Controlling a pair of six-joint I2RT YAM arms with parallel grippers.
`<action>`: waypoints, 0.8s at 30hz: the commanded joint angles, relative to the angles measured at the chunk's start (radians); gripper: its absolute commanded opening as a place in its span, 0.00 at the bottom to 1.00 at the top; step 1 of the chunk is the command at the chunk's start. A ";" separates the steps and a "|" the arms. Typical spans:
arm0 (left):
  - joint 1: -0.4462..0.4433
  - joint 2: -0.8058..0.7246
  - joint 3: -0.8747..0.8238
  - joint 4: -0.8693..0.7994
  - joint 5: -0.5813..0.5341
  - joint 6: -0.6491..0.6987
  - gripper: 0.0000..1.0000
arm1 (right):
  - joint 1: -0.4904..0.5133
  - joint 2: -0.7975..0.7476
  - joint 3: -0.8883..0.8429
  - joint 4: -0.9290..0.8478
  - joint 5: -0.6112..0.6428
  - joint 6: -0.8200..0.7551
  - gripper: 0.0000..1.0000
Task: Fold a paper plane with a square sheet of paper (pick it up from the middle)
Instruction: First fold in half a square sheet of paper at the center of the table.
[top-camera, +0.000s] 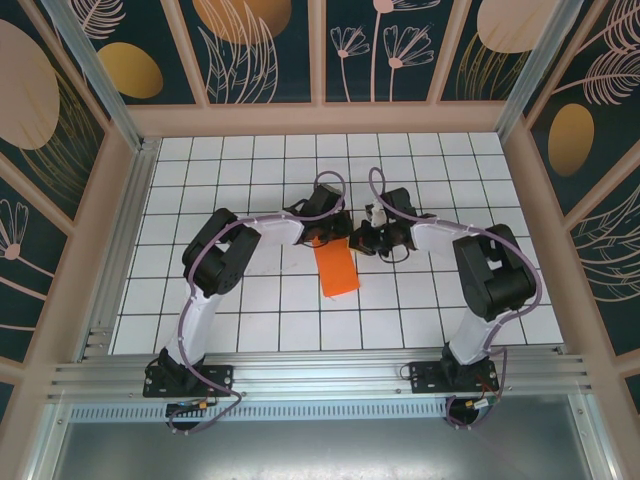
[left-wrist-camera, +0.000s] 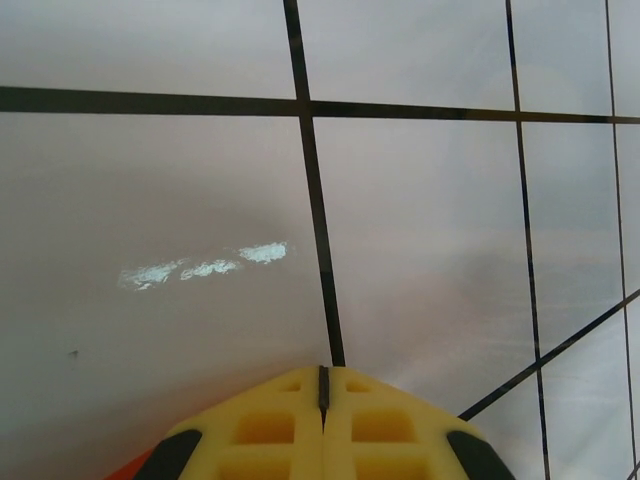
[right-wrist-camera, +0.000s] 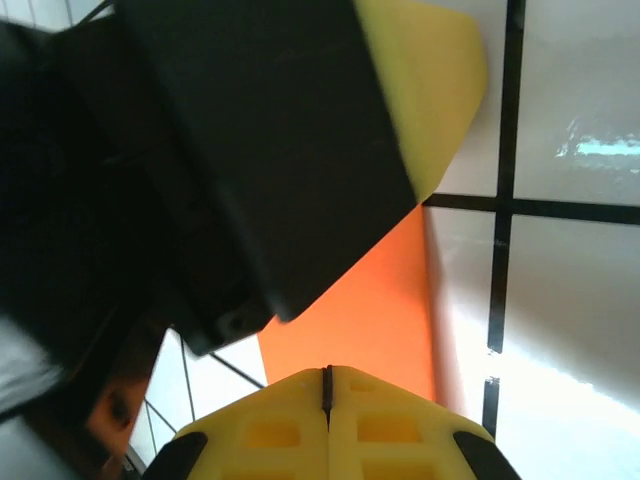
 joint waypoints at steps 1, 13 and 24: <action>0.011 0.043 -0.068 -0.023 -0.023 -0.002 0.00 | 0.002 0.046 0.042 0.013 0.012 0.012 0.03; 0.019 0.034 -0.133 0.031 -0.011 -0.029 0.00 | 0.009 0.151 0.082 -0.013 0.010 -0.021 0.03; 0.027 0.037 -0.180 0.045 -0.036 -0.036 0.00 | 0.008 0.046 -0.046 -0.135 -0.030 -0.099 0.04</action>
